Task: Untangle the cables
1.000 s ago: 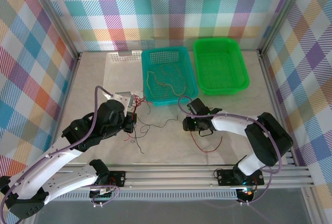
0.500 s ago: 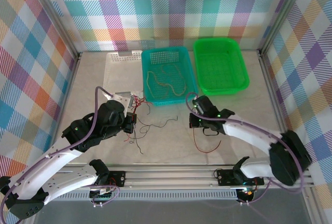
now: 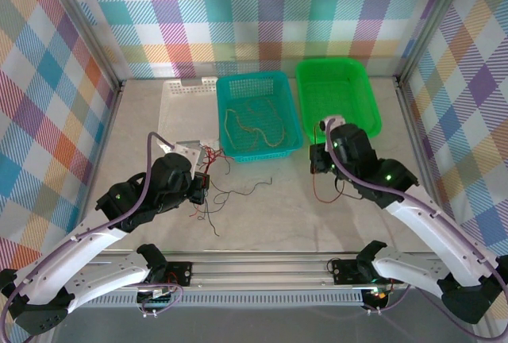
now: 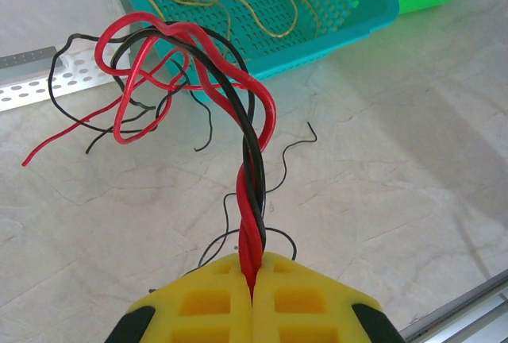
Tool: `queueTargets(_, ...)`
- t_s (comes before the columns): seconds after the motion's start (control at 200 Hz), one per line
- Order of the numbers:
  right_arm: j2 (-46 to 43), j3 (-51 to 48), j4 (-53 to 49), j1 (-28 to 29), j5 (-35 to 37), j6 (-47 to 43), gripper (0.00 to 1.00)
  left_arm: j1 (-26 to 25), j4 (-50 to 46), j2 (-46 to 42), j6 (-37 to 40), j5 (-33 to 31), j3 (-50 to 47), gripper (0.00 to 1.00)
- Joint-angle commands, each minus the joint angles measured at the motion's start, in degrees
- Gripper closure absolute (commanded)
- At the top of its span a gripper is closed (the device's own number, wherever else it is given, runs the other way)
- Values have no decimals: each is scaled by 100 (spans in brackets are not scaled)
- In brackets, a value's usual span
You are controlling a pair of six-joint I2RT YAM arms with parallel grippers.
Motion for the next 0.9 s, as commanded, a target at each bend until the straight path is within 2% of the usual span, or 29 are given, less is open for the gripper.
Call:
queueTargets(0.0, 325, 640, -380, -165, 20, -535, 100, 48, 99, -37, 90, -19, -31, 100)
queueTargets(0.405, 2147, 2981, -472, -1552, -1391, -1071, 100, 51, 109, 8, 105, -9, -54, 100)
queueTargets(0.745, 3818, 4060, 14, -2642, -2370, -858, 100, 46, 114, 106, 107, -13, -87, 100)
queueTargets(0.9, 4738, 4935, -161, -2816, -2271, -984, 100, 48, 110, 165, 116, -18, -88, 100)
